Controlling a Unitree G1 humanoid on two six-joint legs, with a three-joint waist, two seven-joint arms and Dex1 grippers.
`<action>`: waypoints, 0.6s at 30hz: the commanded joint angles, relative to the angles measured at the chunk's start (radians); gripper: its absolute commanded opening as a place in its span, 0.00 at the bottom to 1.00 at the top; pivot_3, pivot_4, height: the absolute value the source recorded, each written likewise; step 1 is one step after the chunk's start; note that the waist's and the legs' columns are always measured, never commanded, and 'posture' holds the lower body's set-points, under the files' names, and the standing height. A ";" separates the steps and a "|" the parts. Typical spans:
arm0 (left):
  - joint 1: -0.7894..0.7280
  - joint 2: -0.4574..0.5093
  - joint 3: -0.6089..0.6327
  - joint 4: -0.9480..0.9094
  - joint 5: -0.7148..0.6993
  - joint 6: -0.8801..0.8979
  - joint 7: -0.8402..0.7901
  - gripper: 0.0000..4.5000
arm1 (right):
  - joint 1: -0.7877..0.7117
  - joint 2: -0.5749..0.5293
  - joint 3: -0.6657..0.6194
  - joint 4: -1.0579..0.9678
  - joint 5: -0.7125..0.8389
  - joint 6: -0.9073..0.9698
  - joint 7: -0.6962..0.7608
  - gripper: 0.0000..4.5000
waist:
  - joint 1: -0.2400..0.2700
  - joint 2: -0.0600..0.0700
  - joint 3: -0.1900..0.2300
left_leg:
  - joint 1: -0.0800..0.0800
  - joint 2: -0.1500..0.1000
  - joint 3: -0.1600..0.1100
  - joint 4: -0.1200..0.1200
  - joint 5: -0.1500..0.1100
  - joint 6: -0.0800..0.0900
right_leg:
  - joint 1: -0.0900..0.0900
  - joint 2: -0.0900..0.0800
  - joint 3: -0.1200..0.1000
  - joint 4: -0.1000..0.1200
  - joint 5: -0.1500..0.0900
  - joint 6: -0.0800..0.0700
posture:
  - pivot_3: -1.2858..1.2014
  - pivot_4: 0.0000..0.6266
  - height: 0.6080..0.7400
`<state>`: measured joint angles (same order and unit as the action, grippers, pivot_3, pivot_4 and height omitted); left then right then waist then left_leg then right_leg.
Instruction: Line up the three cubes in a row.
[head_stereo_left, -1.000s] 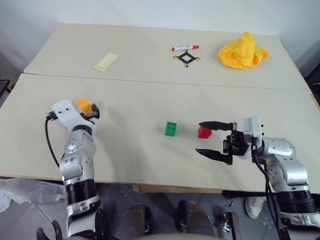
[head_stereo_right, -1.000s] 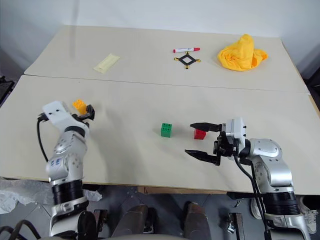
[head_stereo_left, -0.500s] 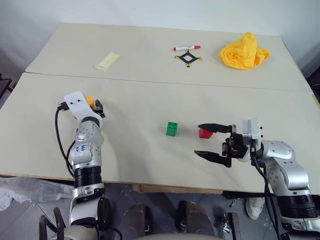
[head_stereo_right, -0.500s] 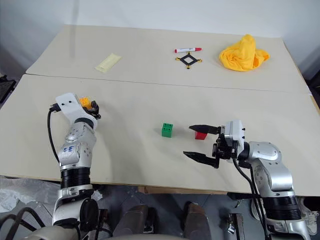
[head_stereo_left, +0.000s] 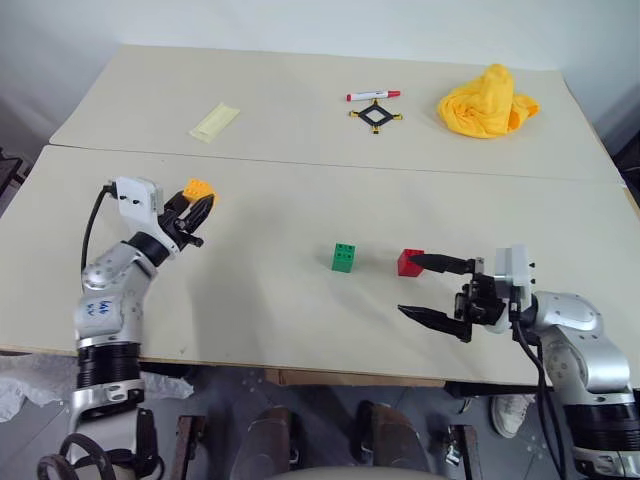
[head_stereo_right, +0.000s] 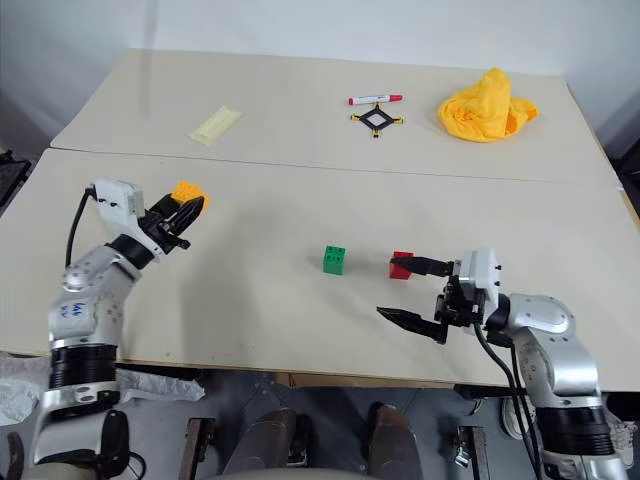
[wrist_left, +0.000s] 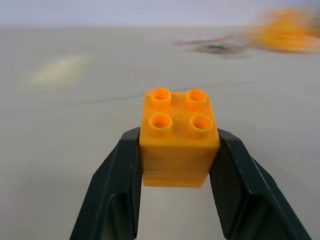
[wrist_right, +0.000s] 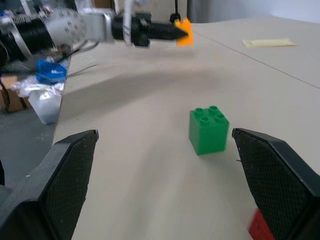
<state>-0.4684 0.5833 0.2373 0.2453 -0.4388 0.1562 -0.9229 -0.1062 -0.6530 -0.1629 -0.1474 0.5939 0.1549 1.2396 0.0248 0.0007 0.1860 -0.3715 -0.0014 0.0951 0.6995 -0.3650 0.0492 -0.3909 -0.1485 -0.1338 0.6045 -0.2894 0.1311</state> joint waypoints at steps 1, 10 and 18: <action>-0.097 0.068 -0.105 0.154 0.010 -0.134 -0.388 0.33 | 0.034 -0.033 -0.065 -0.034 0.030 -0.004 0.006 1.00 | 0.000 0.000 0.000 | 0.000 0.000 0.000 0.000 0.000 0.000 | 0.000 0.000 0.000 0.000 0.000 0.000 | 0.52 0.24 1.00; -0.464 -0.026 -0.275 0.787 0.253 -0.535 -0.602 0.33 | 0.144 -0.034 -0.117 -0.119 0.049 0.003 -0.038 1.00 | -0.004 0.000 0.000 | -0.001 -0.004 0.003 -0.001 0.001 0.000 | -0.002 0.002 -0.001 0.000 0.000 0.001 | 0.52 0.24 1.00; -0.556 -0.076 -0.294 0.986 0.359 -0.654 -0.569 0.33 | 0.207 -0.034 -0.150 -0.161 0.054 0.002 -0.070 1.00 | -0.003 -0.001 0.000 | -0.001 -0.002 0.004 0.000 0.001 0.000 | -0.002 0.002 -0.001 0.001 0.000 0.001 | 0.52 0.24 1.00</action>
<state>-1.0020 0.5106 -0.0581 1.2178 -0.0959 -0.4780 -1.4977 0.0933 -0.6785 -0.2854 -0.2707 0.6238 0.1575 1.1762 0.0220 0.0000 0.1864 -0.3722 -0.0034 0.0988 0.6991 -0.3642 0.0495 -0.3930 -0.1471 -0.1349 0.6050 -0.2892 0.1317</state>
